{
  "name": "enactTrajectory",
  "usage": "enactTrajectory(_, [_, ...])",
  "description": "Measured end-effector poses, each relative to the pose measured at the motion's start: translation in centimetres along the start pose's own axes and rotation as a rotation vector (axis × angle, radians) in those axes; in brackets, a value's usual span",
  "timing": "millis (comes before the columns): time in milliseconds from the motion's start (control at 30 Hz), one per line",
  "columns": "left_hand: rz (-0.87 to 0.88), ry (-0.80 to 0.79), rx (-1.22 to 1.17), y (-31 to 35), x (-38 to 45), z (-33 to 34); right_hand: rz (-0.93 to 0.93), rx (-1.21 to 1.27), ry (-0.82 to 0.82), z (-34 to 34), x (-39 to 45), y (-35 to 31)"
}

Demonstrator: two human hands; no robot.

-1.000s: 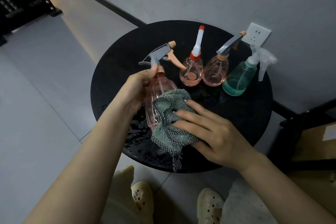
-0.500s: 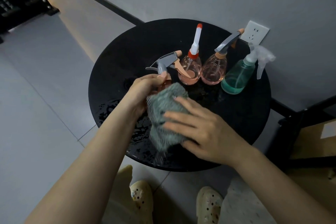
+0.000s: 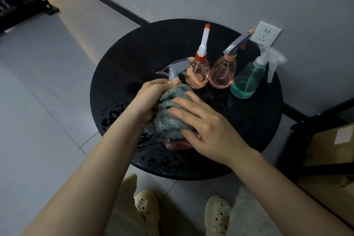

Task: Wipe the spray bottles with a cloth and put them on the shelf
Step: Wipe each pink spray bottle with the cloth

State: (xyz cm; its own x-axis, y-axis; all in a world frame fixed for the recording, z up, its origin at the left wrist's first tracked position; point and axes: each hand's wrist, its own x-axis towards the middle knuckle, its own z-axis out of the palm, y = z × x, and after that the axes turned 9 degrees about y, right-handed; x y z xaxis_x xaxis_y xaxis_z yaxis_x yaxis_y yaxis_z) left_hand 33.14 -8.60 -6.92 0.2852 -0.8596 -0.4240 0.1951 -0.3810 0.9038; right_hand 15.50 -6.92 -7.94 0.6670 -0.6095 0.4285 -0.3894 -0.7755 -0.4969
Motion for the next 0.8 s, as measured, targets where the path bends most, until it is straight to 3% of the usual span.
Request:
enactTrajectory(133, [0.012,0.085,0.018,0.5,0.1,-0.8,-0.204,-0.016,-0.085,-1.1,-2.0,1.1])
enactTrajectory(233, [0.020,0.128,0.006,1.1,0.2,-1.4,-0.195,0.058,-0.067,-1.4,-3.3,1.7])
enactTrajectory(333, [0.030,0.096,-0.021,1.5,-0.1,-1.3,0.059,0.243,0.001,-1.1,-3.4,1.7])
enactTrajectory(500, [0.043,-0.004,-0.091,1.3,-0.5,-0.4,0.597,0.762,0.072,-0.2,-1.7,1.0])
enactTrajectory(667, [0.077,-0.144,-0.151,0.7,-0.7,0.2,0.886,1.222,0.015,0.0,-0.8,2.0])
enactTrajectory(800, [0.040,-0.161,-0.135,0.9,-1.1,1.0,0.933,1.443,0.014,0.0,-0.7,2.2])
